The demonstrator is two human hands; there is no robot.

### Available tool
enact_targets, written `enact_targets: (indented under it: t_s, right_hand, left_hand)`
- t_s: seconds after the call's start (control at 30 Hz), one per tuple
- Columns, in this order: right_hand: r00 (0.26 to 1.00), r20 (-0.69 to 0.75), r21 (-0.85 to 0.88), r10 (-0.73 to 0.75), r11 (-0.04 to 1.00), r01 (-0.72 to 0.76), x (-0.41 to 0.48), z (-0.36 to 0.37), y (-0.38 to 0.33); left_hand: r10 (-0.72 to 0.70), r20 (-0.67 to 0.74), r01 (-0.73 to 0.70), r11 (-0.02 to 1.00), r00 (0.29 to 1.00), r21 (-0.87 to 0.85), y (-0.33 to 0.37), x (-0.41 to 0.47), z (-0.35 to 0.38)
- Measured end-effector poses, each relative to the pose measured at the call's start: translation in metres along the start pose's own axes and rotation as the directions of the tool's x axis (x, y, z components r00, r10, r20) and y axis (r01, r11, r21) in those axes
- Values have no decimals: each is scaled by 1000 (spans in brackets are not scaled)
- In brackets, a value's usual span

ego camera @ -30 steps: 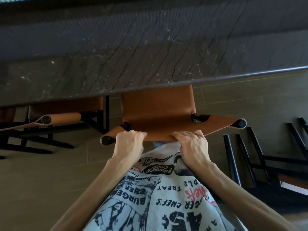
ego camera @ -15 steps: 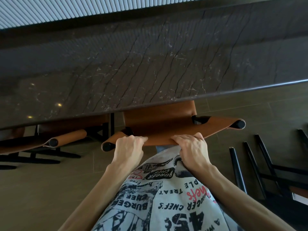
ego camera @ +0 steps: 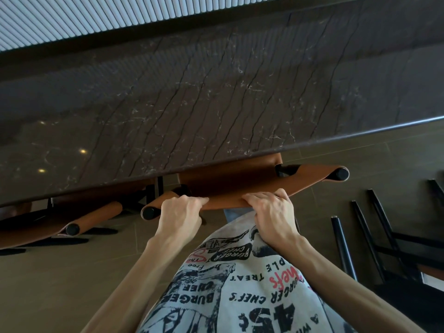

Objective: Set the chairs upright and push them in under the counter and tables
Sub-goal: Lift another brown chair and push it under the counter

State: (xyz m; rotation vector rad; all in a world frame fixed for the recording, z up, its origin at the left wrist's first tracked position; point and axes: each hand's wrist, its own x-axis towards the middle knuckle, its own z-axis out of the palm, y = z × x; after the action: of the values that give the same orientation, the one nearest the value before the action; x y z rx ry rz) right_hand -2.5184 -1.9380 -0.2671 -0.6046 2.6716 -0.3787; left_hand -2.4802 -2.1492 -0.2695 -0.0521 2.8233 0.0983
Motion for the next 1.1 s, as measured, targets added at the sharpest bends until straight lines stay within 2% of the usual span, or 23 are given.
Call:
enact_targets:
  t_s: [0.7,0.83,0.97,1.1]
  right_hand:
    - [1000,-28,11,11,1000,-10,34,-9,-10]
    - [996,-94,60,7,998,-2,35,-7,-11]
    - [975,-222,116,12,993,14,36,-3,-9]
    - [961,-277,103,-20,993,50,37,3,-5]
  left_hand:
    - [-10,7,10,1000,1000,-21,-21,27,-10]
    - [-14,2,14,999,1000,-39,-21,27,-9]
    - [-44,-8,43,998,999,-42,-23,29,-10]
    - [-56,-11,55,997,998,-53,-21,28,-9]
